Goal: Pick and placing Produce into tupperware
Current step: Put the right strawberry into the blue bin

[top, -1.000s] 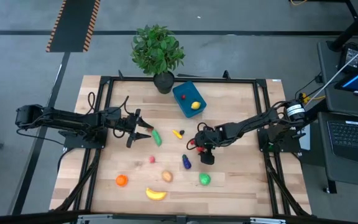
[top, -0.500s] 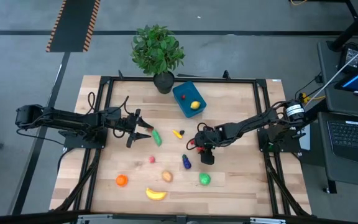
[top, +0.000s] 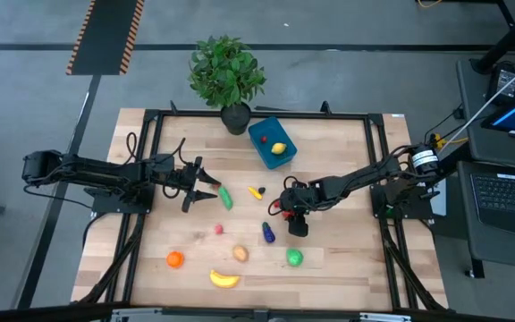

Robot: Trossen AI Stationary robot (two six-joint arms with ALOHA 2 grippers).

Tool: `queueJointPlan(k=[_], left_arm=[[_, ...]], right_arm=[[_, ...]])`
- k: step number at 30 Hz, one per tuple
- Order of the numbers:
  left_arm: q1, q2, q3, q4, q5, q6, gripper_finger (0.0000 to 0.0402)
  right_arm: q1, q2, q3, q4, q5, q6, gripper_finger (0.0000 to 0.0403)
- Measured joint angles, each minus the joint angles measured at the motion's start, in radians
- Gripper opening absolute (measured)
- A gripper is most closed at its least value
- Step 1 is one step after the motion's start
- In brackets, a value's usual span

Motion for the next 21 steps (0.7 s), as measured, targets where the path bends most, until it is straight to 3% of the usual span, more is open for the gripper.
queueJointPlan(k=[10,21], left_arm=[[0.000,0.000,0.000,0.000,0.000,0.000,0.0206],[0.000,0.000,0.000,-0.006,0.000,0.000,0.0206]], right_arm=[[-0.007,-0.008,0.000,0.005,0.019,0.002,0.0191],[-0.049,-0.133,-0.002,-0.002,0.034,-0.030,0.0191]])
